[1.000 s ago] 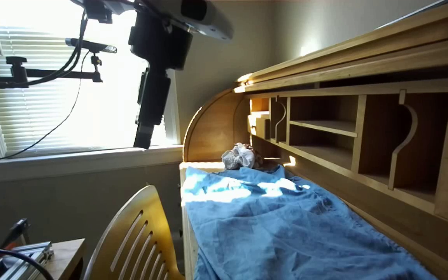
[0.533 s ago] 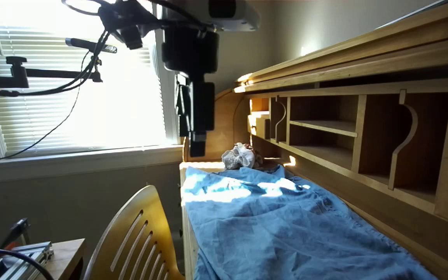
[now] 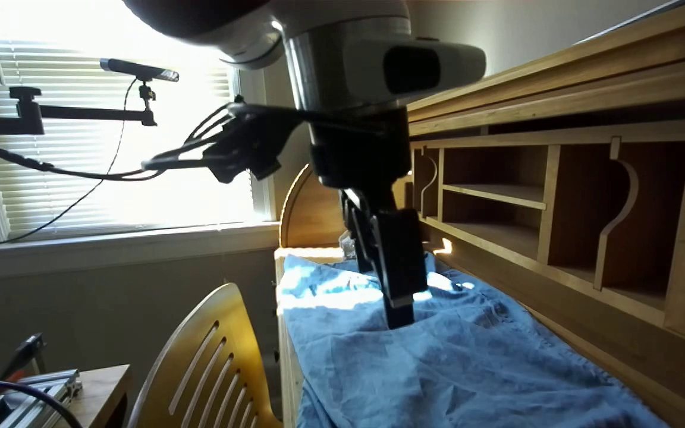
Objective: Fold the blue cloth in half
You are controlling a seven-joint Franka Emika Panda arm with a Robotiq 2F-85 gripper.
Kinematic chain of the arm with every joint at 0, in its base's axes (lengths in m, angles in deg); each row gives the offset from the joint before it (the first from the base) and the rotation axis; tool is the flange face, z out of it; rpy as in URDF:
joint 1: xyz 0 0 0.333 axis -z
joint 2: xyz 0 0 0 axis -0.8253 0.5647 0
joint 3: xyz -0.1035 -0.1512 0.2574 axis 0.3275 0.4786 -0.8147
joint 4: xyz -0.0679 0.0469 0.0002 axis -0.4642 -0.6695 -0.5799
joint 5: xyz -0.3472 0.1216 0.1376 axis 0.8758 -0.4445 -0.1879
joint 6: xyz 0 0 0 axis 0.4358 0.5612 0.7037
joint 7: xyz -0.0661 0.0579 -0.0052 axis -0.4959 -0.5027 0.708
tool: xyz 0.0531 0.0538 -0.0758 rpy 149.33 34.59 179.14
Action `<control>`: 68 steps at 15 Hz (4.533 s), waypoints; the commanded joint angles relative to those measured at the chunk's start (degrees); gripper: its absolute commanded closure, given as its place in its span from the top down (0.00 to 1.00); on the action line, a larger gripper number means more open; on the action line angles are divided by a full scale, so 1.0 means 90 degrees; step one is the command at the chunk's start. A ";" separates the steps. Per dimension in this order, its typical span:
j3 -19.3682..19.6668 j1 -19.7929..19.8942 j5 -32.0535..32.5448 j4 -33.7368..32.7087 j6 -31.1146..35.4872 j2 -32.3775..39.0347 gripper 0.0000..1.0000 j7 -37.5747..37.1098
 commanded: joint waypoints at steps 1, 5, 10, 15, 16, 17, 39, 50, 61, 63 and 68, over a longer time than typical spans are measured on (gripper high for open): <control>0.0143 0.0178 -0.0374 -0.0152 0.0314 0.0576 1.00 0.0381; 0.0204 0.0431 -0.0790 -0.0383 -0.0125 0.1059 1.00 0.1577; 0.0101 0.0672 -0.0578 -0.0351 -0.0039 0.1205 1.00 0.1618; 0.0071 0.0759 -0.0709 -0.0498 -0.0007 0.1445 1.00 0.1787; 0.0049 0.0785 -0.0833 -0.0536 0.0072 0.1536 1.00 0.1870; 0.0011 0.0808 -0.0960 -0.0598 0.0202 0.1669 1.00 0.1996; -0.1331 0.2091 -0.2142 -0.2136 0.0923 0.3775 1.00 0.3876; -0.1425 0.2078 -0.2010 -0.2211 0.0814 0.3881 0.08 0.3602; -0.1406 0.2141 -0.1829 -0.1995 0.0385 0.3232 0.00 0.3606; -0.1326 0.1976 -0.1672 -0.1910 0.0263 0.2858 0.00 0.3485; -0.1240 0.1517 -0.1408 -0.1787 -0.0102 0.1890 0.00 0.3554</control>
